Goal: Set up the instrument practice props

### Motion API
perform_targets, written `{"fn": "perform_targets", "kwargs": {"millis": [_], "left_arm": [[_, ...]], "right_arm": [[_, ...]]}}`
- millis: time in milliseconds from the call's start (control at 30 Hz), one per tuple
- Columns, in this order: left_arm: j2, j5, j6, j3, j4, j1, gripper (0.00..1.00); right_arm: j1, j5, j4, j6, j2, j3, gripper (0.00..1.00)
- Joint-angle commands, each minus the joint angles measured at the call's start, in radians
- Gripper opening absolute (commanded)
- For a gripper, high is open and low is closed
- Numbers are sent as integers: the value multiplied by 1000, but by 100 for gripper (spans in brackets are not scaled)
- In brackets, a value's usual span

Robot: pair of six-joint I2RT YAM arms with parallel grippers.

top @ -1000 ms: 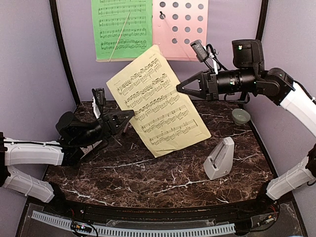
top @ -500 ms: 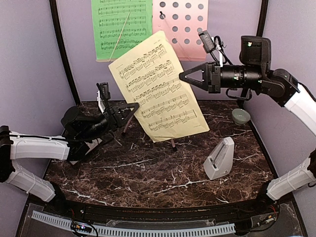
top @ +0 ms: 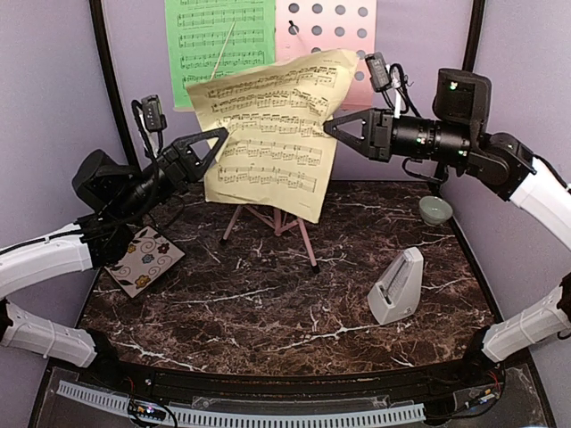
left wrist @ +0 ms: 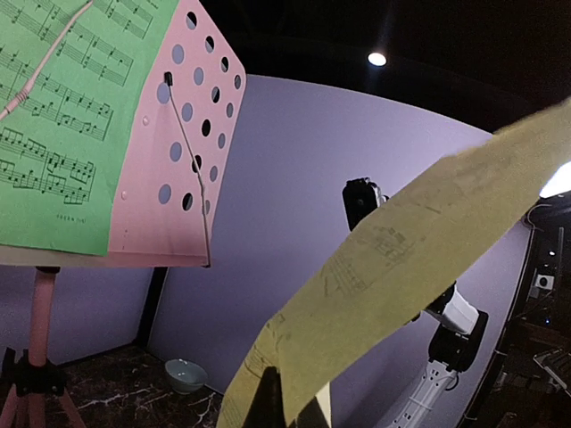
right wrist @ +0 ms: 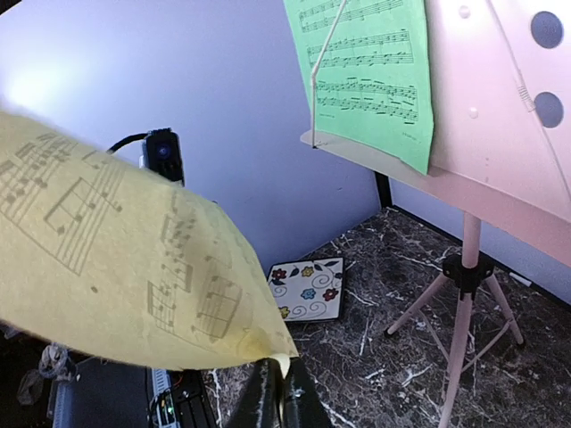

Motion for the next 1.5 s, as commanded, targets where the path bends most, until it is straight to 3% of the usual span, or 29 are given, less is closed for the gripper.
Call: {"fn": "perform_targets", "kwargs": {"millis": [0, 200, 367, 567, 733, 833, 933, 1133, 1233, 1367, 1467], "left_arm": [[-50, -72, 94, 109, -186, 0, 0], [-21, -84, 133, 287, -348, 2, 0], [59, -120, 143, 474, -457, 3, 0], [180, -164, 112, 717, -666, 17, 0], [240, -148, 22, 876, -858, 51, 0], [236, -140, -23, 897, -979, 55, 0], [215, -70, -58, 877, -1044, 56, 0], [129, 41, -54, 768, -1009, 56, 0], [126, 112, -56, 790, -1020, 57, 0], [93, 202, -100, 754, -903, 57, 0], [100, 214, -81, 799, -951, 57, 0]], "right_arm": [[7, 141, 105, 24, -23, -21, 19], [7, 242, 159, 36, -13, 4, 42], [8, 298, 154, 25, 5, 59, 50], [8, 353, 105, -14, 66, 175, 56], [7, 419, 40, -21, 49, 147, 50], [8, 406, 29, -34, 4, 74, 53], [17, 367, 15, -68, -18, 21, 65], [113, 427, 49, -266, -45, -66, 79], [171, 479, 55, -377, -20, -40, 82], [254, 575, 83, -533, 8, -23, 84], [298, 631, 112, -601, 2, -31, 85]]}}
